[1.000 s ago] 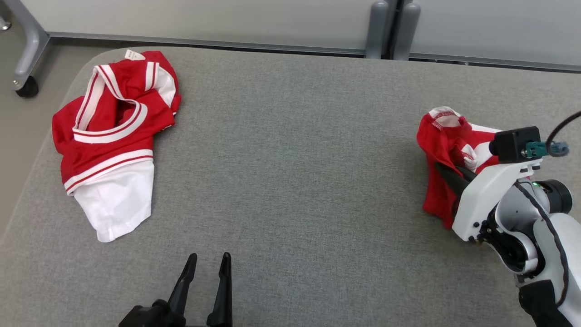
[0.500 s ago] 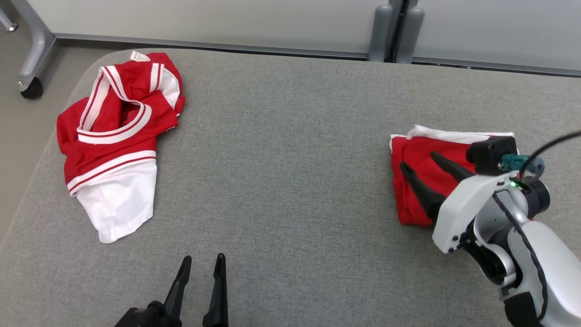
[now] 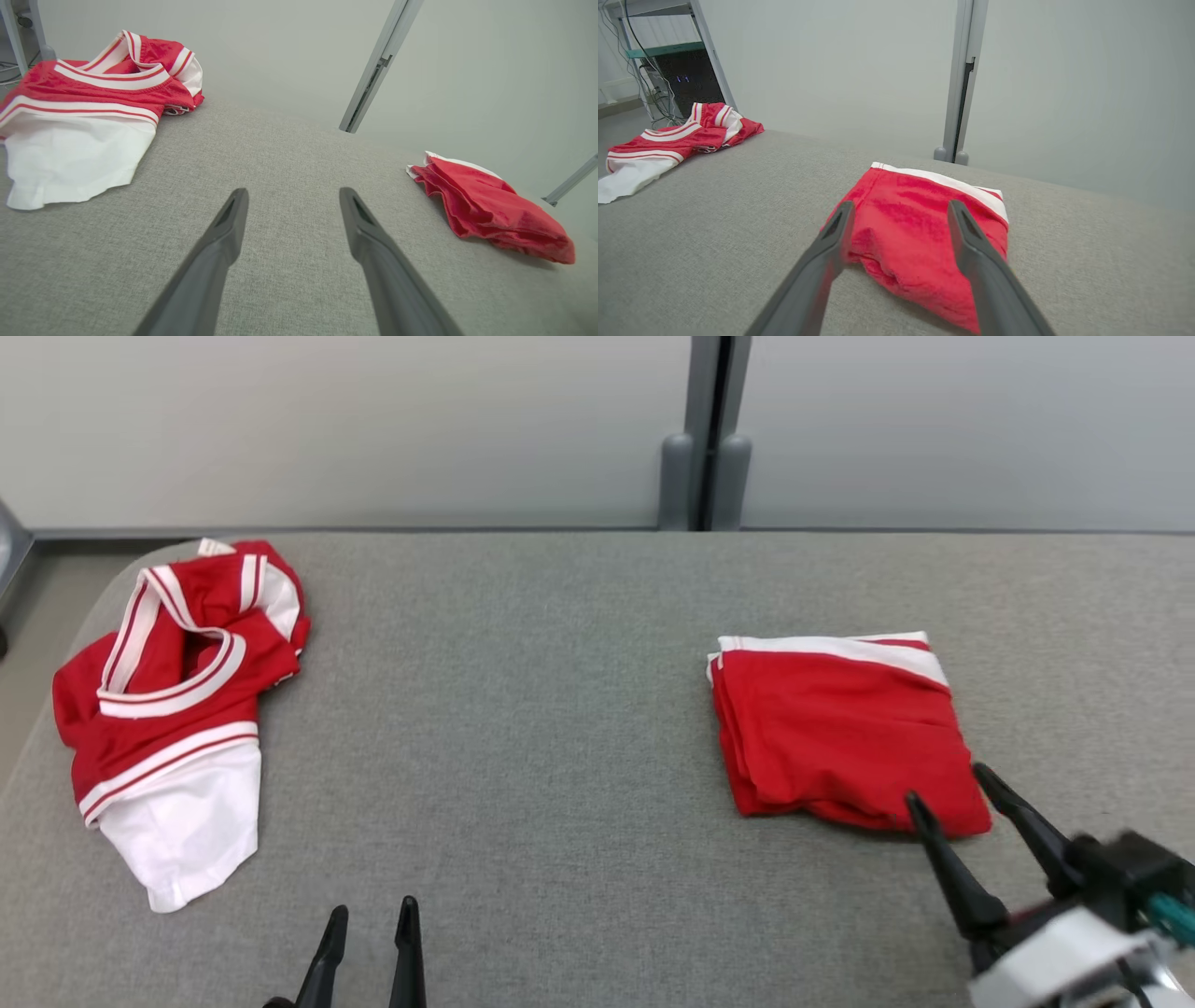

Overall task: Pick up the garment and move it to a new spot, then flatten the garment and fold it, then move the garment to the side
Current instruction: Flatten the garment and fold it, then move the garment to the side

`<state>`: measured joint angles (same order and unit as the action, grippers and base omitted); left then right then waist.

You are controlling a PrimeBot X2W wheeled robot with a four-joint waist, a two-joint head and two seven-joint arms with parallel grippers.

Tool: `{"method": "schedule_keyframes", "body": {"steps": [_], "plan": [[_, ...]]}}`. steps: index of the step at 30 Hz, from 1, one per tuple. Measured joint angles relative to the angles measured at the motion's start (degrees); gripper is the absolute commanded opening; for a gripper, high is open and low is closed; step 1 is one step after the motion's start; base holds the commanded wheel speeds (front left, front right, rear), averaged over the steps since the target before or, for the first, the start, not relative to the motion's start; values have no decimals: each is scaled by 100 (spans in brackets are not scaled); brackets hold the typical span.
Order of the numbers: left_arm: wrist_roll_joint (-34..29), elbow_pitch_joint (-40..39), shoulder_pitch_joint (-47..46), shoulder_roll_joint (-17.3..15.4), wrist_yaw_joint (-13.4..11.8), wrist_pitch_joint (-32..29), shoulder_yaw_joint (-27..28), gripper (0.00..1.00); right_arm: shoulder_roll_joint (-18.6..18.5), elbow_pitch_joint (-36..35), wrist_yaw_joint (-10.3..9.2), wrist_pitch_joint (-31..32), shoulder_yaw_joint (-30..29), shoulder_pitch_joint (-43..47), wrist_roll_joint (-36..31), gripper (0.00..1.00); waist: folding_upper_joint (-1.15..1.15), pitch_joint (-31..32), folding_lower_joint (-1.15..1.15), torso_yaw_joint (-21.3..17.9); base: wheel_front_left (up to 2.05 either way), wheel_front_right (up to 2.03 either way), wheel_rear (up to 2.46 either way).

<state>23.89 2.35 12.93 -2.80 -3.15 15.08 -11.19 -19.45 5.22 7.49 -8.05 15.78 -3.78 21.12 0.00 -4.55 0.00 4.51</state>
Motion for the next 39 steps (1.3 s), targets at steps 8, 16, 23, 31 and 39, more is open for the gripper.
{"method": "schedule_keyframes", "body": {"steps": [8,16,23,31,39], "plan": [[-171,-96,265,0,114,1,322,100,553,499,0,-669,-1249,951,-1094,100,0,451,0,-158,0,0,0],[-381,-64,393,0,293,1,493,100,1147,308,0,-693,-1929,1429,-1428,100,0,579,0,-127,0,0,0],[-414,-56,391,1,312,1,485,100,1184,372,0,-693,-1903,1233,-1188,100,0,499,0,-144,0,0,0],[-422,-58,50,2,366,1,289,100,527,867,0,455,-1386,-105,8,100,0,110,0,-72,0,0,0],[-353,12,-357,-1,357,1,56,100,247,1693,0,1974,-1193,-1357,945,100,0,-433,0,204,0,0,0]]}}
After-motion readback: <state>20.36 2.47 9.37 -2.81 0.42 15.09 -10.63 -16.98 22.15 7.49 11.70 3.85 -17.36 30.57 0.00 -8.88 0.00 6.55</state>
